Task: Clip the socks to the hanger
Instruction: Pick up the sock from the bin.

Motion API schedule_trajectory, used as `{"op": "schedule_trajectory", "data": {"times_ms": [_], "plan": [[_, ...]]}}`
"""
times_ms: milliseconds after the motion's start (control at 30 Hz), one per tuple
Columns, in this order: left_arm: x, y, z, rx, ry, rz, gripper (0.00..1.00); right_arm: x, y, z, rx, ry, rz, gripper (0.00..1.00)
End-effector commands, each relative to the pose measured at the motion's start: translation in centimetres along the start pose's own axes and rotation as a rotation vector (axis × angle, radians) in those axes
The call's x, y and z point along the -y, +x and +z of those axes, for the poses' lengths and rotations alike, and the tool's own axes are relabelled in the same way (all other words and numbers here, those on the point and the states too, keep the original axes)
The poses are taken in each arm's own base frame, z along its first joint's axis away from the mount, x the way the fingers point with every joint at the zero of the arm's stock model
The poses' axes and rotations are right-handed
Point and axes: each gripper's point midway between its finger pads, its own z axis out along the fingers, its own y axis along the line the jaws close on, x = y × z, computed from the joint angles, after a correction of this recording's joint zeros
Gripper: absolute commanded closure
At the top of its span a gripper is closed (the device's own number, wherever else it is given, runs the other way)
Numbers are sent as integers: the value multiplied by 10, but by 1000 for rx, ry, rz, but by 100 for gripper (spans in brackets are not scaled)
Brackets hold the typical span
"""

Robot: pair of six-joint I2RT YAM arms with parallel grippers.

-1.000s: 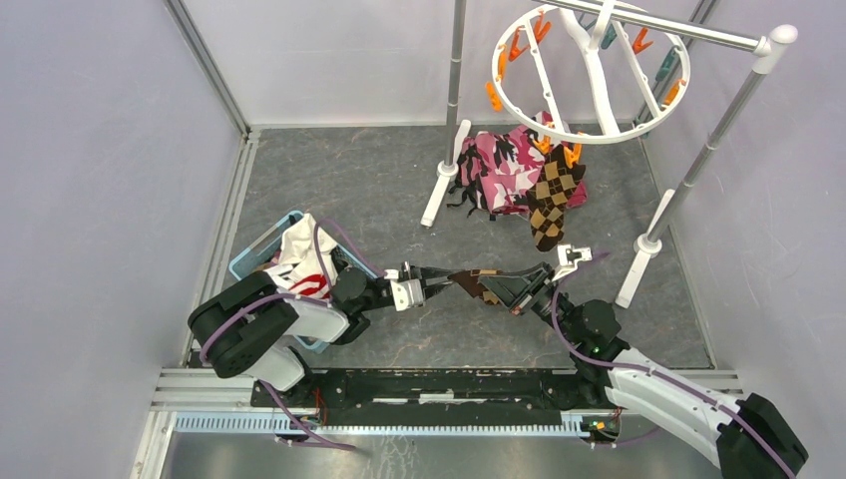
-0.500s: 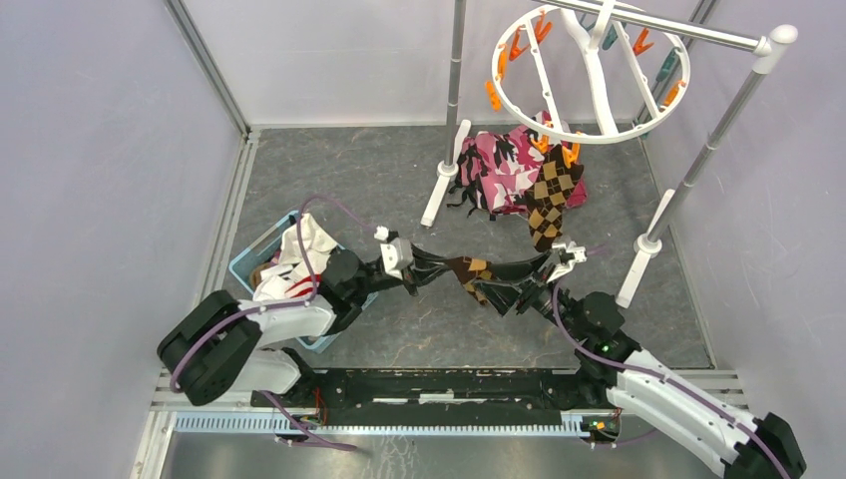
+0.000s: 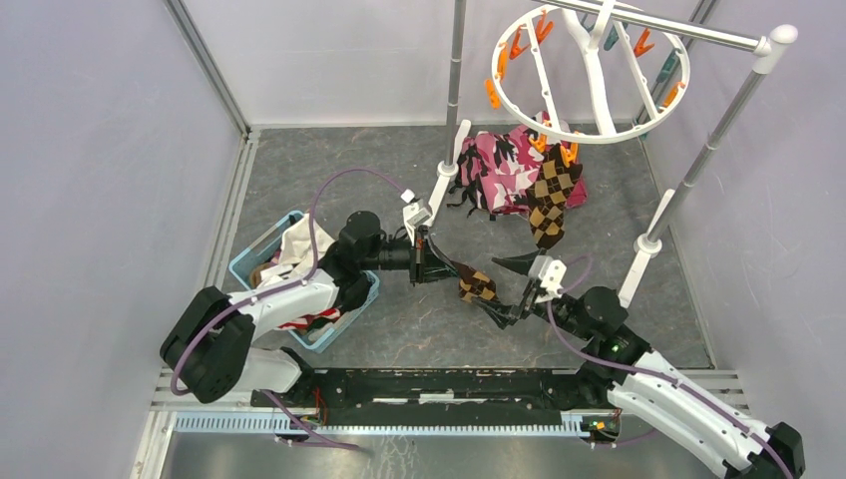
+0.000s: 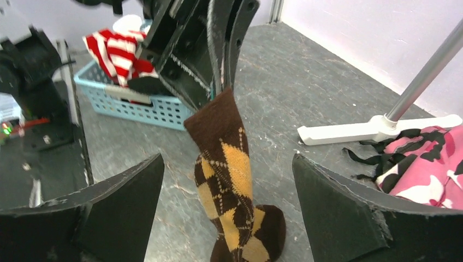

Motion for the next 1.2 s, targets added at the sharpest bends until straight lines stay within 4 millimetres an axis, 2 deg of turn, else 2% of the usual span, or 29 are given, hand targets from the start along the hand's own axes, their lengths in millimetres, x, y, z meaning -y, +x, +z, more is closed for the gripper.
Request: {"op": "schedule_trajectory", "data": {"times_ms": [0, 300, 433, 633, 767, 933, 1000, 1067, 1167], "plan": [[10, -1, 0, -78, 11, -139, 98, 4, -13, 4, -10, -17, -212, 7], [11, -4, 6, -103, 14, -225, 98, 8, -6, 16, -67, 14, -236, 20], [11, -3, 6, -108, 18, -228, 98, 7, -8, 20, -59, 7, -231, 31], [11, 2, 5, -109, 19, -224, 98, 6, -9, 24, -73, 5, -213, 56], [11, 3, 5, -108, 23, -218, 98, 6, -16, 23, -35, 15, -201, 72], [14, 0, 5, -76, 44, -200, 96, 2, -23, 22, -1, 6, -172, 100], [17, -3, 4, -53, 54, -182, 89, 2, -25, 22, 7, 10, -152, 100], [17, -6, 2, -27, 45, -156, 67, 5, -29, 19, 13, 38, -128, 100], [24, -12, -6, 19, 54, -60, 51, 12, -37, 12, 35, 89, -112, 100]]}}
